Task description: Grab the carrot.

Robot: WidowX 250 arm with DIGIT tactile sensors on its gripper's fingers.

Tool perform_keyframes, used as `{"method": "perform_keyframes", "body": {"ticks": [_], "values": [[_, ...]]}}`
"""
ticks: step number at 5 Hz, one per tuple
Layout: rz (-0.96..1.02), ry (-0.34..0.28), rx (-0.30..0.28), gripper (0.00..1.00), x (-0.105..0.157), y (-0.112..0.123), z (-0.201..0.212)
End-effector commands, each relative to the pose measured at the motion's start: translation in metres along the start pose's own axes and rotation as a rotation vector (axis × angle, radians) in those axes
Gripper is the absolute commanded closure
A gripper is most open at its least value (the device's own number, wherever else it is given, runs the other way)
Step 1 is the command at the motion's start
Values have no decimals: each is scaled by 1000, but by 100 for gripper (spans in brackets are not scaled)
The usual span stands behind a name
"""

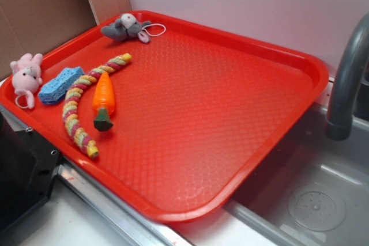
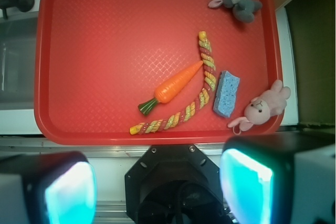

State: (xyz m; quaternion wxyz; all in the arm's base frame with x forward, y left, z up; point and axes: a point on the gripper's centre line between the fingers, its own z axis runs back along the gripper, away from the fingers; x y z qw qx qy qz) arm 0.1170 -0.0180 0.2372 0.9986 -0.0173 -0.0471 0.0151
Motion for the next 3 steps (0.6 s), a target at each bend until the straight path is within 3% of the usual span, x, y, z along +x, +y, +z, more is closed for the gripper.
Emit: {"method": "perform_keyframes", "body": {"ticks": [1,2,3], "values": [[0,0,0,0,0,0,0],[219,-6,44,0,7,29,-48],[285,-39,49,0,32,29,-76]]}}
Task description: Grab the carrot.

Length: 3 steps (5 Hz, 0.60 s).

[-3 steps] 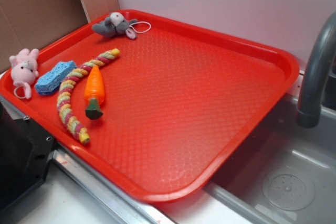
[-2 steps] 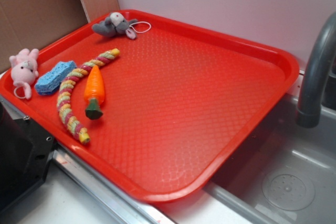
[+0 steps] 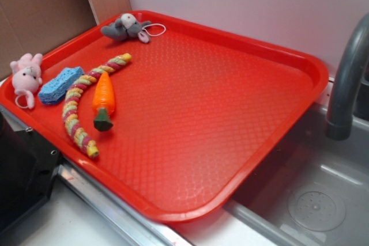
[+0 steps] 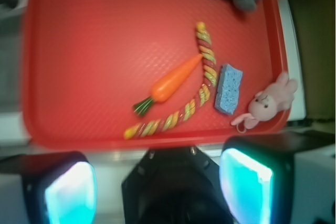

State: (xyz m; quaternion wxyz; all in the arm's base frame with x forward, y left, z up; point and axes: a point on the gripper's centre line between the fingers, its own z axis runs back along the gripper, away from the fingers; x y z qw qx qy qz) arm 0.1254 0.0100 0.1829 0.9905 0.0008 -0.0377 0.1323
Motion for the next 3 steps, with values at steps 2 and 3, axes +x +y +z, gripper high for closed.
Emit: {"method": "perform_keyframes", "body": {"ticks": [2,3], "values": [[232,-67,51,0,61,-26,-107],[254,-7,10,0,44,-26,-136]]}}
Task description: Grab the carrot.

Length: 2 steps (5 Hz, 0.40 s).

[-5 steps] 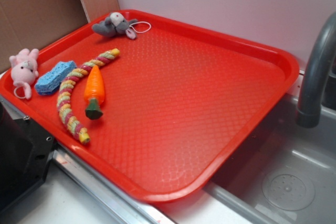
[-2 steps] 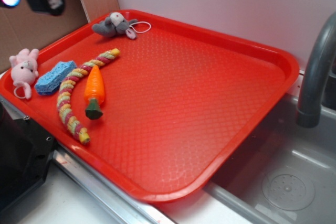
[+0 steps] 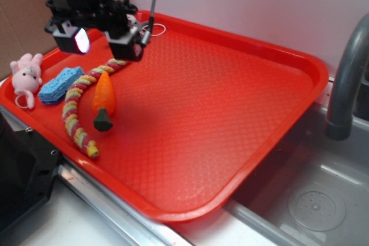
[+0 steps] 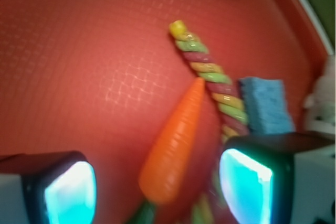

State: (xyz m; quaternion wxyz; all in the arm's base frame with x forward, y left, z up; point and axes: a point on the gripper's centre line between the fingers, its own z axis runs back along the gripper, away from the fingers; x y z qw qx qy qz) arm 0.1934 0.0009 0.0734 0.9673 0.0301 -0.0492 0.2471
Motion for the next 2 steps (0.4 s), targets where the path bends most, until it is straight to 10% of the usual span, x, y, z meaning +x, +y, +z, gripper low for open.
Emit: {"method": "perform_keyframes", "body": {"ticks": [1,2], "values": [[35,91,-25,0,-33,7,-38],[-42,140,-78,0,-39,4,-65]]}}
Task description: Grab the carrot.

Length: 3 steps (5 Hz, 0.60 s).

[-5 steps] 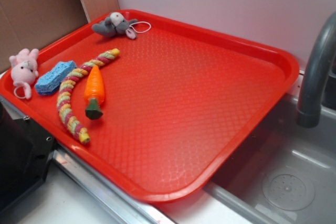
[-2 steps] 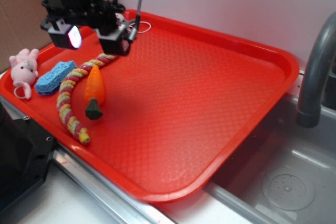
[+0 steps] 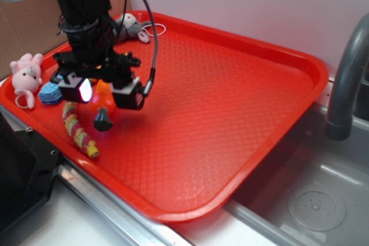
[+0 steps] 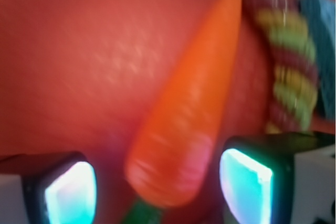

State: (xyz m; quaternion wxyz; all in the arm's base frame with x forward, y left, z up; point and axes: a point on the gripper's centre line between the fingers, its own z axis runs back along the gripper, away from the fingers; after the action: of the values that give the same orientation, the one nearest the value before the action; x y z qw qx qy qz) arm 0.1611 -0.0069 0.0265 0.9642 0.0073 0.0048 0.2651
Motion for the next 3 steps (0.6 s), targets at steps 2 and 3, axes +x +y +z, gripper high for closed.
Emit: {"method": "perform_keyframes", "body": {"ticks": [2,3], "values": [[-184,12,-2,100,18,-3,-25],[-237,6,17,100,21,0,-13]]}}
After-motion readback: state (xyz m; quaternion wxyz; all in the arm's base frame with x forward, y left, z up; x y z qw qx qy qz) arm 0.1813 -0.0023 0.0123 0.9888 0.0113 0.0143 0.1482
